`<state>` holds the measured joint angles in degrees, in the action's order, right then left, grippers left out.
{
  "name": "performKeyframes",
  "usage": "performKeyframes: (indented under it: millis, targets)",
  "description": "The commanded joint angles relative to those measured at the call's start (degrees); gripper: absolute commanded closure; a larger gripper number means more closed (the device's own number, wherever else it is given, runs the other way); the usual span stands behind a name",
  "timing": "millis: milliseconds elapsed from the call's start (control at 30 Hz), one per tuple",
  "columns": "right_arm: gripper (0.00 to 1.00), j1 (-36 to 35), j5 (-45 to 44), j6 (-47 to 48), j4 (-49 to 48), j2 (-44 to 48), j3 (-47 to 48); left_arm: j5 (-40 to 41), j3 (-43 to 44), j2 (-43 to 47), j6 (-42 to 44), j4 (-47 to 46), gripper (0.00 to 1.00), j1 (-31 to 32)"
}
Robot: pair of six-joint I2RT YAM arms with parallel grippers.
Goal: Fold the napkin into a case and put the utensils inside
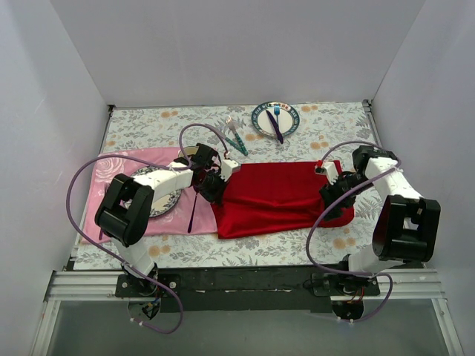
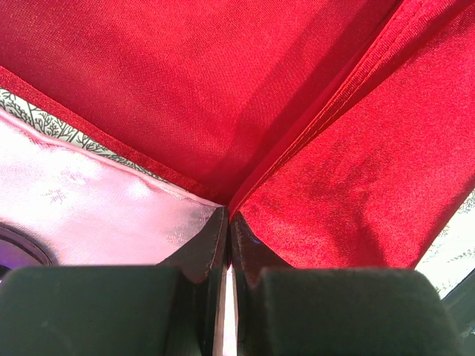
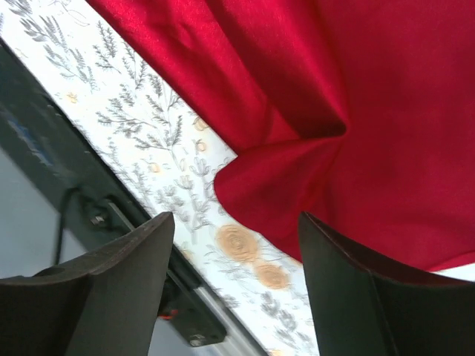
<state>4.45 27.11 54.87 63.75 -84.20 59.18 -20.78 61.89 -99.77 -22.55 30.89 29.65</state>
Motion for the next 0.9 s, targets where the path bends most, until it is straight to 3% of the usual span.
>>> performKeyframes:
  millis: [0, 133, 367, 567, 867]
  targets:
    - [0.21, 4.41, 4.70, -5.21, 6.57, -2.81, 2.17, 0.03, 1.57, 1.50, -0.31, -0.66, 1.00, 0.06]
    - [0.16, 7.68, 5.75, -5.39, 5.95, -4.91, 2.96, -0.58, 1.31, 1.94, -0.48, -0.92, 1.00, -0.03]
    - [0.20, 8.82, 9.09, -6.27, 7.53, -12.20, 2.17, -0.76, 1.57, 2.03, -0.57, -1.36, 1.00, -0.03]
    - [0.17, 10.58, 6.99, -9.52, 2.35, -14.23, 1.91, -1.11, 1.75, 2.21, -0.74, -1.54, 1.00, 0.06]
    - [0.16, 10.76, 9.27, -9.78, 3.40, -15.99, 0.24, -1.11, 1.74, 2.21, -0.83, -1.72, 1.00, 0.06]
